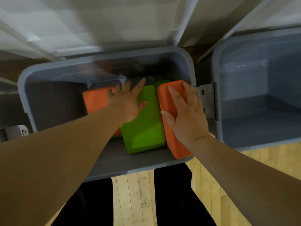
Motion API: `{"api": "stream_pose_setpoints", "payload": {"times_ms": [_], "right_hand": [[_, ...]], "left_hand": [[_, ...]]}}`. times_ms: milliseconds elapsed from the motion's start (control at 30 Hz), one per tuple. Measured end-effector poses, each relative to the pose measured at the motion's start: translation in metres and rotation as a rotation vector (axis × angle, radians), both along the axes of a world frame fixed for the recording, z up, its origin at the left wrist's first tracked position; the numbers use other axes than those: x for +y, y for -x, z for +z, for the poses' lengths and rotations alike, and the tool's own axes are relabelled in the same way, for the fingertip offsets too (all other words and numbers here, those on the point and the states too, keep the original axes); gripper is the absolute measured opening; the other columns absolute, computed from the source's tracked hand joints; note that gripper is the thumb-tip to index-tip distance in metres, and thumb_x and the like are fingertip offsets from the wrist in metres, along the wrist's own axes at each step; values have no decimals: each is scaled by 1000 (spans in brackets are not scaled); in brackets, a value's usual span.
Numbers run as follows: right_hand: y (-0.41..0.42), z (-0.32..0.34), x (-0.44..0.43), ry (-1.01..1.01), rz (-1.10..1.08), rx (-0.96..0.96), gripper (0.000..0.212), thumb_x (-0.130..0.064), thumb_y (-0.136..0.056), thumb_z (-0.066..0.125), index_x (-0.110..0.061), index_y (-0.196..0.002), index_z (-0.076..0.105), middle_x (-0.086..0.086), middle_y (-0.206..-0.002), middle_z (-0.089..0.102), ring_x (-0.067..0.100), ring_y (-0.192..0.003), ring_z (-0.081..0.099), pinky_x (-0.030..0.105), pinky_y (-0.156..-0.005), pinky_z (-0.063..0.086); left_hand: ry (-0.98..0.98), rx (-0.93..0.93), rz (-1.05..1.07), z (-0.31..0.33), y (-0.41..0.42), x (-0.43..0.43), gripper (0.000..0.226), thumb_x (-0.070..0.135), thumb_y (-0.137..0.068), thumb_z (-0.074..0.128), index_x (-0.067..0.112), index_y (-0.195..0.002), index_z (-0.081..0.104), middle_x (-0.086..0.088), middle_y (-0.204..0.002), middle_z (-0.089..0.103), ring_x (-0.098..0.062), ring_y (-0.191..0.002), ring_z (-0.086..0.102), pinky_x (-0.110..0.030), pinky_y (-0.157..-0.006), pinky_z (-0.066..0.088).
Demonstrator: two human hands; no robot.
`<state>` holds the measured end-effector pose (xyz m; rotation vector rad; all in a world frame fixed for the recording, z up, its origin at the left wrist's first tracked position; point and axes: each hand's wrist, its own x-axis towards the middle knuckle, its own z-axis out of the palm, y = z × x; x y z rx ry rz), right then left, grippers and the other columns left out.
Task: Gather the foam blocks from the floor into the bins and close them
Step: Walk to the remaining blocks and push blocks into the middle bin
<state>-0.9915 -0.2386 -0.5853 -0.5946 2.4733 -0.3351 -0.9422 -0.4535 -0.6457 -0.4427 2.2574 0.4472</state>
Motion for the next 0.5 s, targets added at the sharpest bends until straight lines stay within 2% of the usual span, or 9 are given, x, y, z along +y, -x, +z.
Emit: {"api": "stream_pose_setpoints", "payload": {"times_ms": [100,167,267,400,500], "right_hand": [[-1,8,-2,-51,24,-70,81,-59,-97,55,-46,-159,5,-9,-166,-6,31,-151,18,55,-114,36],[-2,17,-2,-95,25,-123,86,-62,-96,54,-47,-158,-4,-11,-167,-13,32,-155,9,55,-118,28],[-11,43,1,-117,-10,-156,91,-63,-95,55,-45,-158,-8,-6,-169,-12,33,-157,3,56,-122,21],[-36,92,10,-172,-31,-146,94,-62,-92,58,-40,-158,-5,4,-168,-1,37,-154,10,58,-121,28],[-59,134,13,-209,-34,-141,96,-64,-92,58,-34,-160,-2,11,-168,4,38,-154,11,57,-123,24]], "left_hand": [[16,-81,30,14,-7,13,95,77,-94,39,46,-155,-26,-4,-170,-22,-38,-156,-15,-62,-124,1],[8,-120,19,30,-15,23,97,79,-92,38,42,-157,-24,-3,-168,-28,-37,-155,-20,-63,-124,-2],[-26,-151,34,64,-38,35,92,78,-95,34,40,-160,-19,-3,-169,-25,-37,-155,-19,-63,-124,0],[-37,-110,111,131,-77,45,87,73,-97,37,42,-159,-15,-4,-171,-18,-37,-157,-14,-61,-125,4],[-7,-21,145,189,-101,45,88,71,-97,41,42,-160,-13,-5,-172,-14,-37,-157,-12,-60,-125,3]]}}
